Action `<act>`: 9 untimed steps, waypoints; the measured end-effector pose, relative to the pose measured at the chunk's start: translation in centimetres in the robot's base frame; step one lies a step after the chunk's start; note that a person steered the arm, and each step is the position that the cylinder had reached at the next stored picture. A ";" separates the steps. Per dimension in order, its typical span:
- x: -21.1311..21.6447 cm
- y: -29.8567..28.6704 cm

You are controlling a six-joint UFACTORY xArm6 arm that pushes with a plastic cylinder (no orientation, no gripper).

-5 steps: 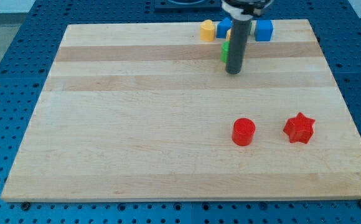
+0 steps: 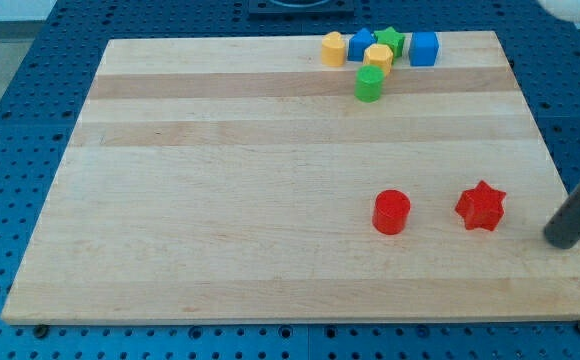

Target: Move the red star into the green circle

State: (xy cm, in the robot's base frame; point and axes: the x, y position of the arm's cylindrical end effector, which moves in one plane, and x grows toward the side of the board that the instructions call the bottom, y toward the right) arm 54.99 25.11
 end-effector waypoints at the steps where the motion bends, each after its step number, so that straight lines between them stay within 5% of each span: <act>1: -1.5 -2.5; 4: -4.4 -12.8; 7: -13.2 -16.0; 9: -12.0 -17.9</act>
State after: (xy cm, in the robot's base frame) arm 42.94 7.18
